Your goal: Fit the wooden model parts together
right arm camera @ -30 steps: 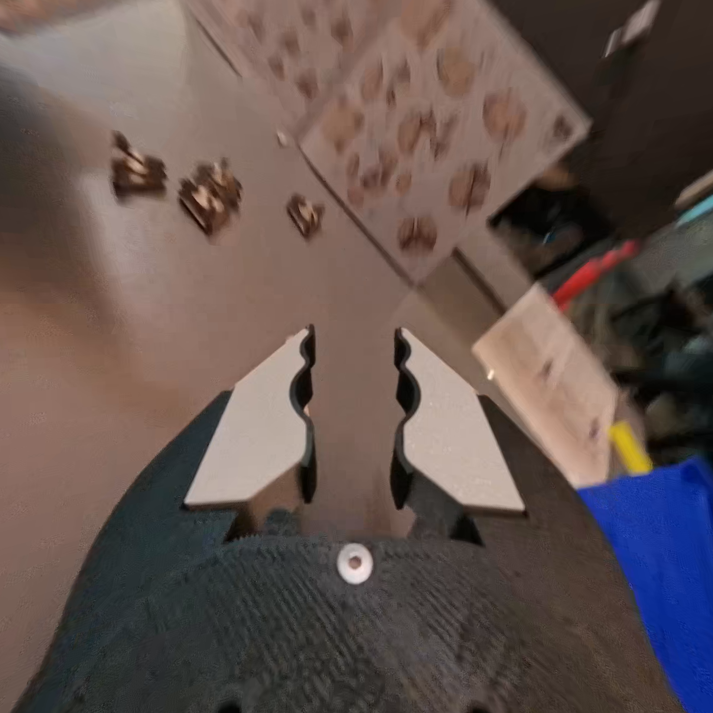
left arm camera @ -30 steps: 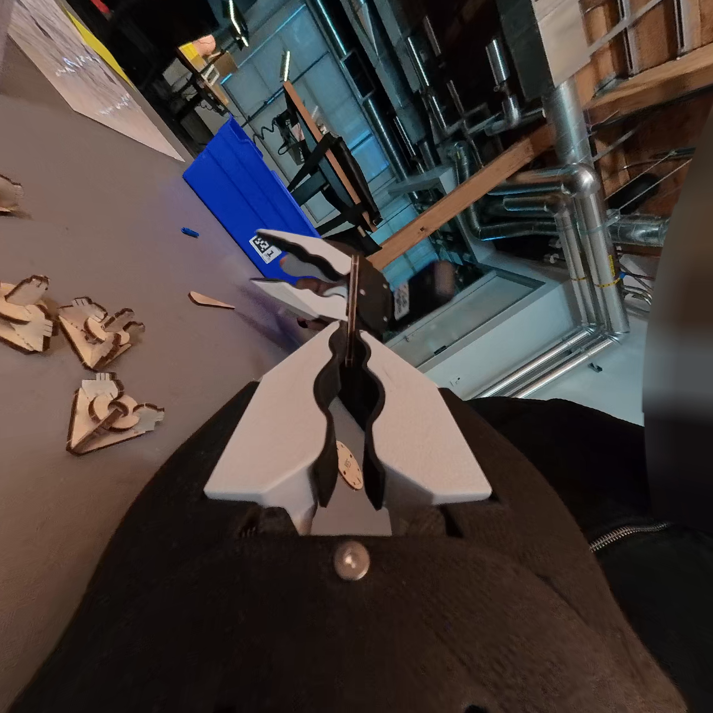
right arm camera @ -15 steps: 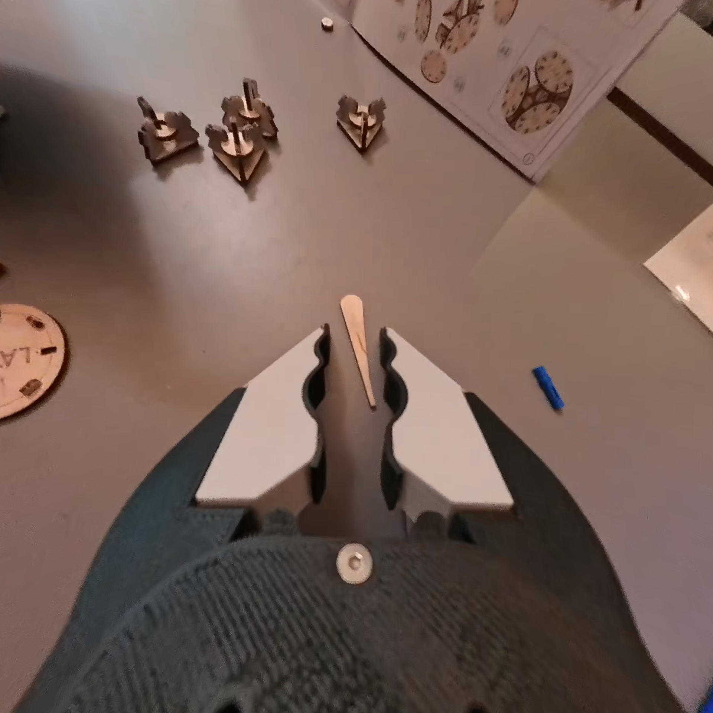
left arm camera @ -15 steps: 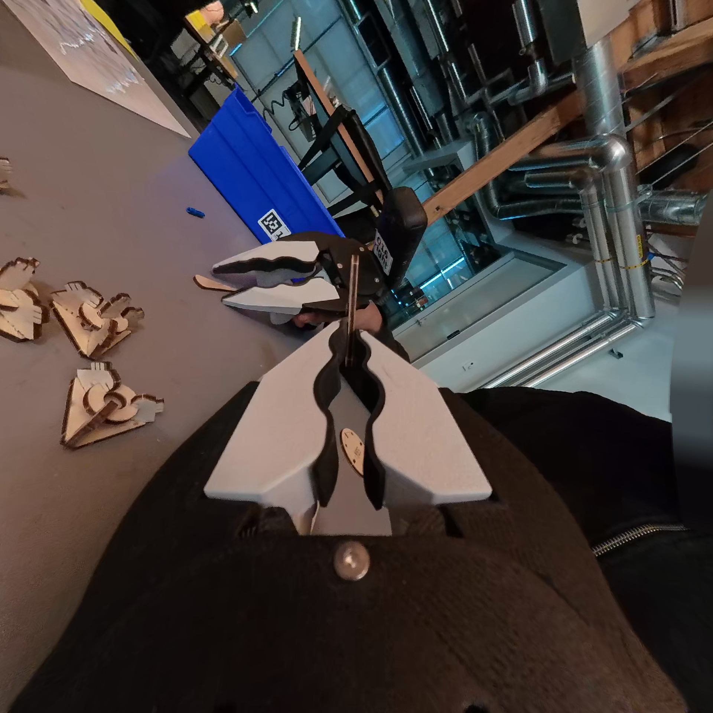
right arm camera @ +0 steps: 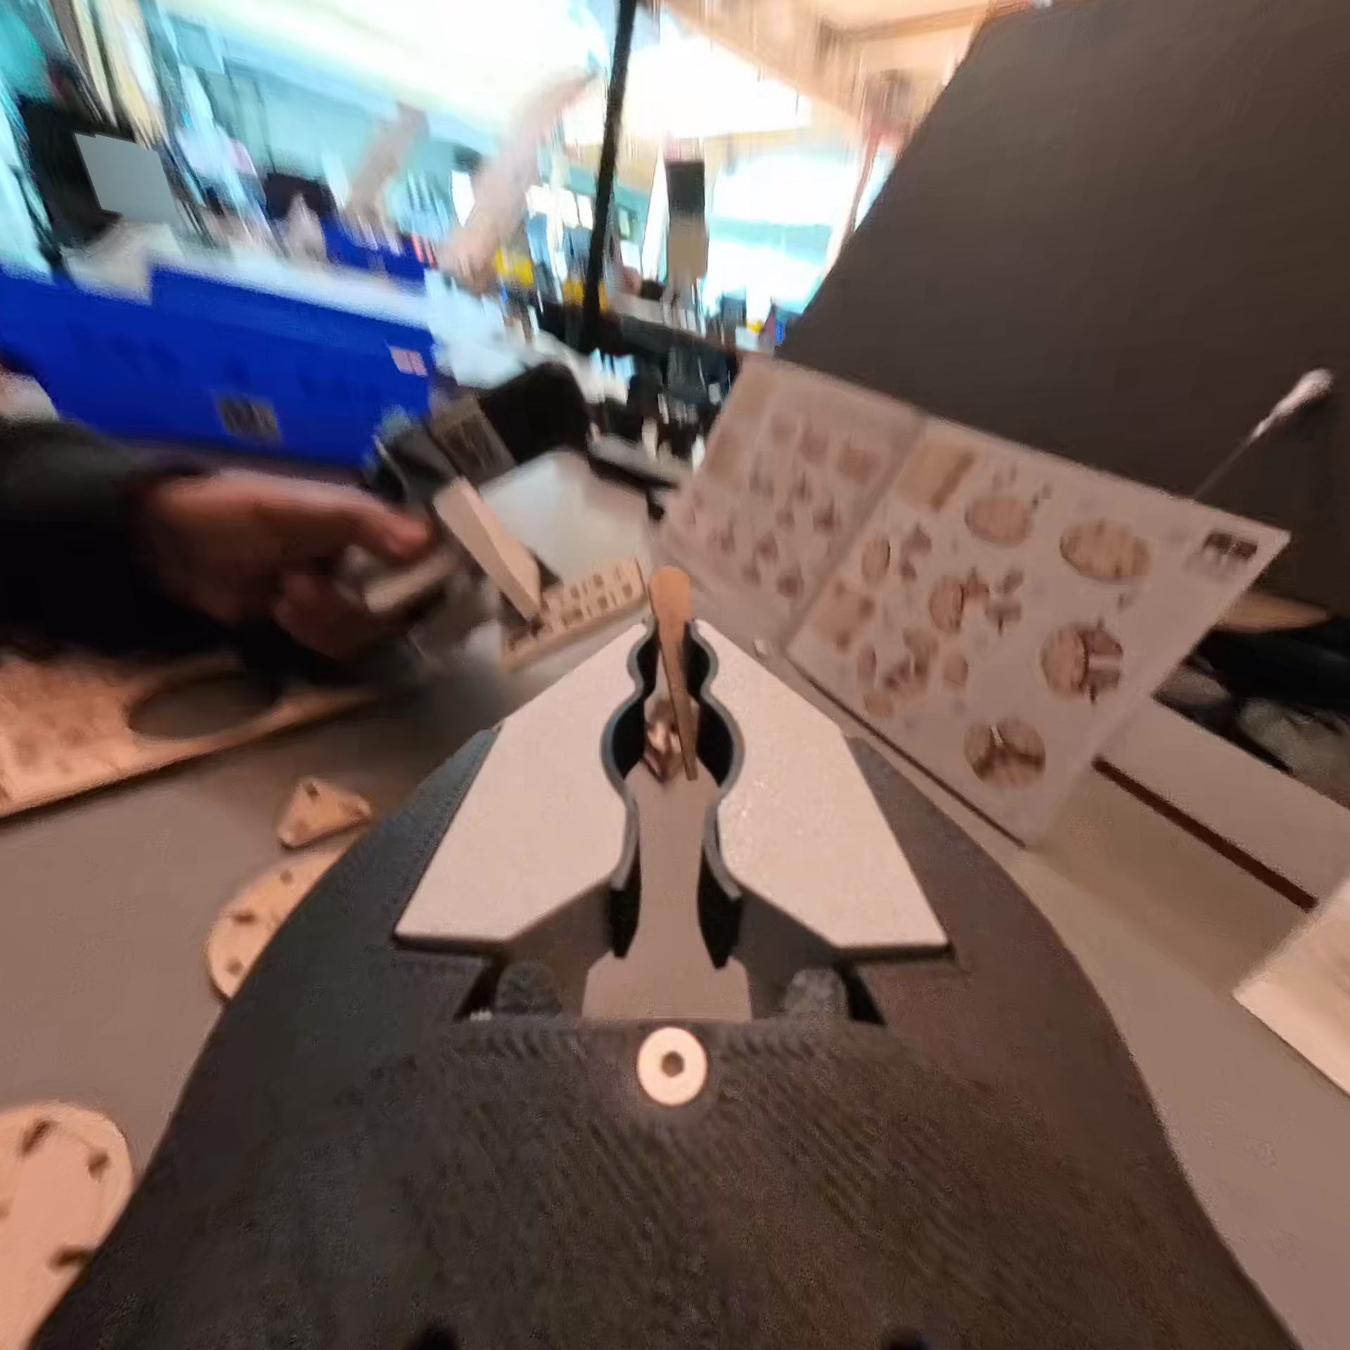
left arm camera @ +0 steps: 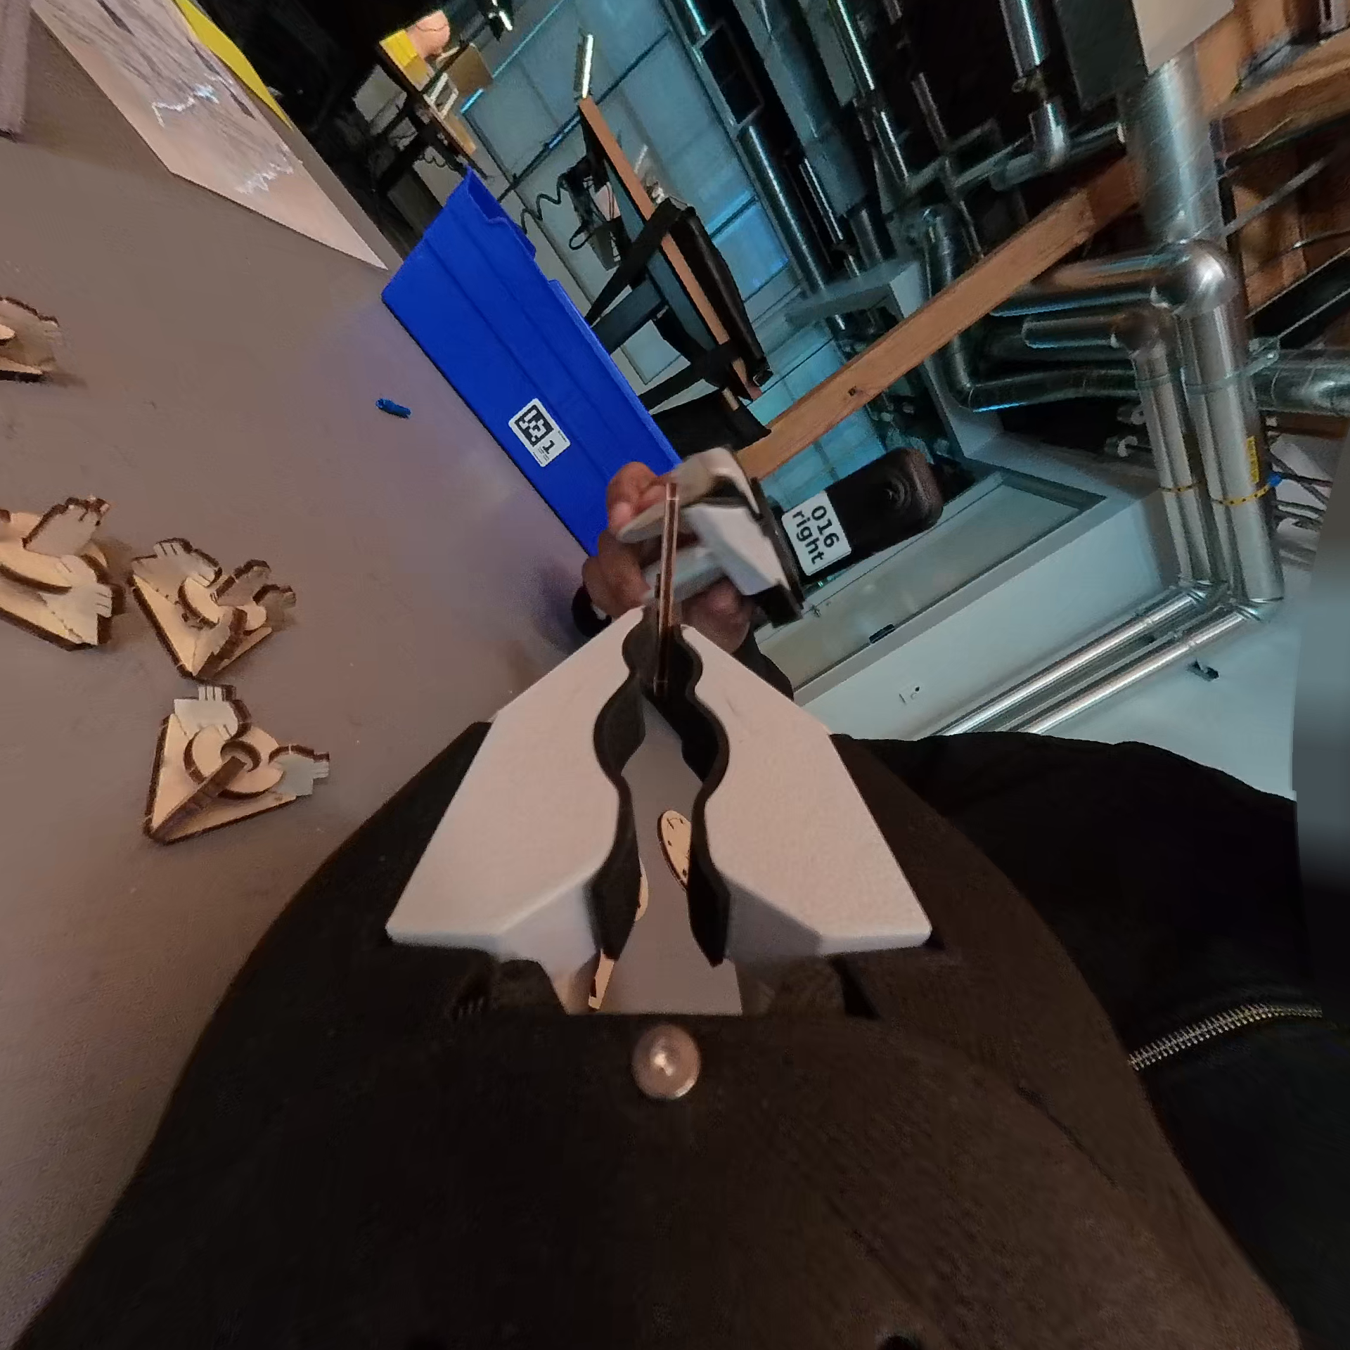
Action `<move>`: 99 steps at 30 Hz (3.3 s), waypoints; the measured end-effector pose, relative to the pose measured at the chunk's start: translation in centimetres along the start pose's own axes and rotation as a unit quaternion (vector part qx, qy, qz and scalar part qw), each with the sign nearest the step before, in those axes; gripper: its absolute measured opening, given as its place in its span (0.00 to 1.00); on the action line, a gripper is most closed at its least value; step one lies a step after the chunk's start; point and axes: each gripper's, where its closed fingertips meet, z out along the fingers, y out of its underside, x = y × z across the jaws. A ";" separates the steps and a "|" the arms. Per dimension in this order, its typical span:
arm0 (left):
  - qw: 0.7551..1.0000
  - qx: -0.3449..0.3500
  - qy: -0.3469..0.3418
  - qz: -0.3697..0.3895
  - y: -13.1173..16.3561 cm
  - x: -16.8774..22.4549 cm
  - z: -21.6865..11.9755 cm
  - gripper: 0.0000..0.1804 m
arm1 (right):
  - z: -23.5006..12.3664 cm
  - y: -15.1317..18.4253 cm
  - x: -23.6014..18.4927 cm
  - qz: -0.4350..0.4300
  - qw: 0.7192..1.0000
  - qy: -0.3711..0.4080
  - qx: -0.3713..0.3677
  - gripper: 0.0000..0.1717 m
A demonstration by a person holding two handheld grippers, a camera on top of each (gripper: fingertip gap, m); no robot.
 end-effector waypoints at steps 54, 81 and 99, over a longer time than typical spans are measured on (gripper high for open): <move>0.977 -0.012 0.131 -0.165 1.5 3.2 1.2 0.00 | 1.0 -5.5 -4.9 0.035 0.980 -0.075 0.181 0.00; 0.984 -0.005 0.093 -0.154 1.2 2.0 0.8 0.00 | 0.5 -7.0 -5.1 -0.028 0.981 -0.057 0.182 0.00; 0.974 -0.011 0.145 -0.175 1.3 4.3 1.1 0.01 | 1.3 -5.9 -5.4 -0.021 0.982 -0.074 0.174 0.00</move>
